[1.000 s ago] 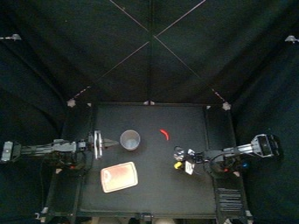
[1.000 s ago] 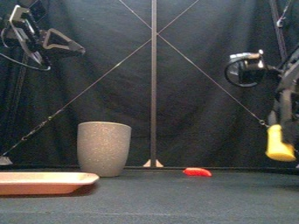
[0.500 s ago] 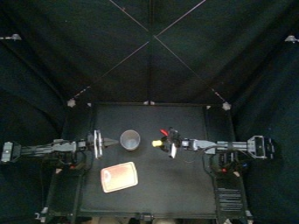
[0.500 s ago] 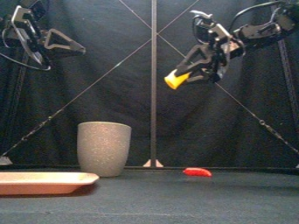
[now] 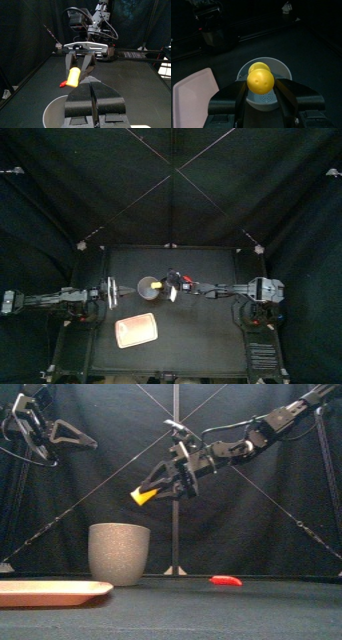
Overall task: Pick the yellow can then place it in the grey bowl
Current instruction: Place yellow can in the grey bowl
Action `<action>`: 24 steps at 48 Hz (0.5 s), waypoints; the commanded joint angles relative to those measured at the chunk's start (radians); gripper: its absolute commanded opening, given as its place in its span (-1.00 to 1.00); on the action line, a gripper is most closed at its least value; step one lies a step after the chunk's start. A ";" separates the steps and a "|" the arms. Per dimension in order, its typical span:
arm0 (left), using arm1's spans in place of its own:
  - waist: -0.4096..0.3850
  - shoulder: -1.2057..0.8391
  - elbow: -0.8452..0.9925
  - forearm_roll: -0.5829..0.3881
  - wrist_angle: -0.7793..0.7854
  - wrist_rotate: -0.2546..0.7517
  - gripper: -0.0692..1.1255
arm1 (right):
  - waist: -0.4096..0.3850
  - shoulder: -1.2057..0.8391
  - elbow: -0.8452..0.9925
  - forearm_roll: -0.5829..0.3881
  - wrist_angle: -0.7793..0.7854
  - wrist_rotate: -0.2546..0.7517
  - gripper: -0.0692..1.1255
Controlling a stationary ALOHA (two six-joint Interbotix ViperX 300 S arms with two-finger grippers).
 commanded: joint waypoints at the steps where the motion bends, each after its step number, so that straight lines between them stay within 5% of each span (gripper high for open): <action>1: 0.003 0.005 -0.006 0.009 -0.009 0.002 -0.93 | 0.003 0.052 -0.087 0.005 -0.003 0.003 0.39; 24: 0.015 0.003 0.014 0.021 -0.040 0.003 -0.93 | -0.008 0.143 -0.133 0.006 0.008 -0.005 0.40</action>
